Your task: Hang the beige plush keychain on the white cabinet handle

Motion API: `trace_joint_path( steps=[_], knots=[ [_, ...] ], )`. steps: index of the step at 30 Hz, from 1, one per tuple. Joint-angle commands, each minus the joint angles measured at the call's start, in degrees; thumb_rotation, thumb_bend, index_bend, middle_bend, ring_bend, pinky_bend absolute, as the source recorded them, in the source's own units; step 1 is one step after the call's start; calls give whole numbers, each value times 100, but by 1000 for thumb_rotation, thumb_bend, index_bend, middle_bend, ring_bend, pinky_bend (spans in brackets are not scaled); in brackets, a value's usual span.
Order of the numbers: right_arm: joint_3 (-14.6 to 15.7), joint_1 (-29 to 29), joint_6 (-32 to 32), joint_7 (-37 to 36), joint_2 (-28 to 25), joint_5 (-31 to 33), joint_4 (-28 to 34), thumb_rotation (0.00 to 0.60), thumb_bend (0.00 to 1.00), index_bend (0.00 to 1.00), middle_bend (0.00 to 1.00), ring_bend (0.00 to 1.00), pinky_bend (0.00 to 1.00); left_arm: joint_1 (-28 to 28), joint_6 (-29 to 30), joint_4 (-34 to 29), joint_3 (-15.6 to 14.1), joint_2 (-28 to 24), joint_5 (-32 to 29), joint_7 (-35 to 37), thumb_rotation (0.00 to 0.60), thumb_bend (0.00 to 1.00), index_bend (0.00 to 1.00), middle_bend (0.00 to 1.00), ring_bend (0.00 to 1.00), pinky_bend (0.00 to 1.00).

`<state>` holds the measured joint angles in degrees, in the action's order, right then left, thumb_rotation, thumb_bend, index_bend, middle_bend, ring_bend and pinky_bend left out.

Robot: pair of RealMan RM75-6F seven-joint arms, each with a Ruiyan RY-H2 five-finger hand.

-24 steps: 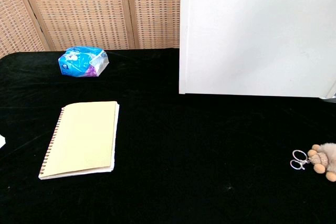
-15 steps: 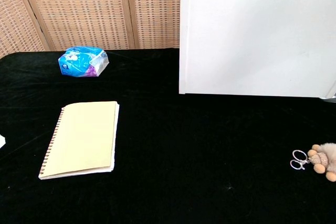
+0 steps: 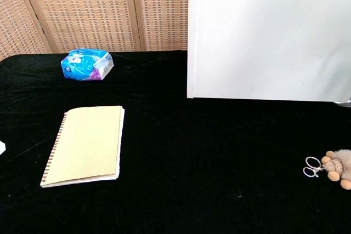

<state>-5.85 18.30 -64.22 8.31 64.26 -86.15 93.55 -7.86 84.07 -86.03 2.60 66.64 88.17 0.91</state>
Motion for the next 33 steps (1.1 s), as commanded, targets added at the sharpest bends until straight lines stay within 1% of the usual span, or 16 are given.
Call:
trace_joint_path(
  steps=[1,4,6,13,15,18,25,33],
  knots=[
    [-164,750,1068,-360,125,297,-65,600,72,402,869,810,999,-12,-10,22,19,25,-29,-20,600,0,0,0,0,0],
    [-220,1077,1509,-432,359,441,-346,600,160,431,879,823,1000,-15,-27,19,41,34,-96,-88,600,0,0,0,0,0],
    [-237,1265,1794,-417,539,605,-555,600,201,441,879,824,1000,-13,-28,15,67,39,-154,-124,600,0,0,0,0,0],
    [-261,1707,2493,-71,1079,1438,-1070,600,295,468,880,831,1000,-42,-111,16,74,58,-233,-178,600,0,0,0,0,0],
    [-210,1823,2674,95,1312,1693,-1214,600,324,482,880,831,1000,-57,-150,30,79,76,-266,-204,600,0,0,0,0,0],
    [-95,1911,2732,371,1496,1960,-1328,600,357,498,880,831,1000,-63,-155,30,85,82,-285,-213,600,0,0,0,0,0],
    [131,1976,2719,690,1792,2267,-1575,600,459,517,881,831,1000,-66,-154,22,82,75,-297,-205,600,0,0,0,0,0],
    [252,2033,2629,860,1922,2385,-1686,600,482,525,880,831,1000,-72,-166,16,81,68,-315,-194,600,0,0,0,0,0]
  ],
)
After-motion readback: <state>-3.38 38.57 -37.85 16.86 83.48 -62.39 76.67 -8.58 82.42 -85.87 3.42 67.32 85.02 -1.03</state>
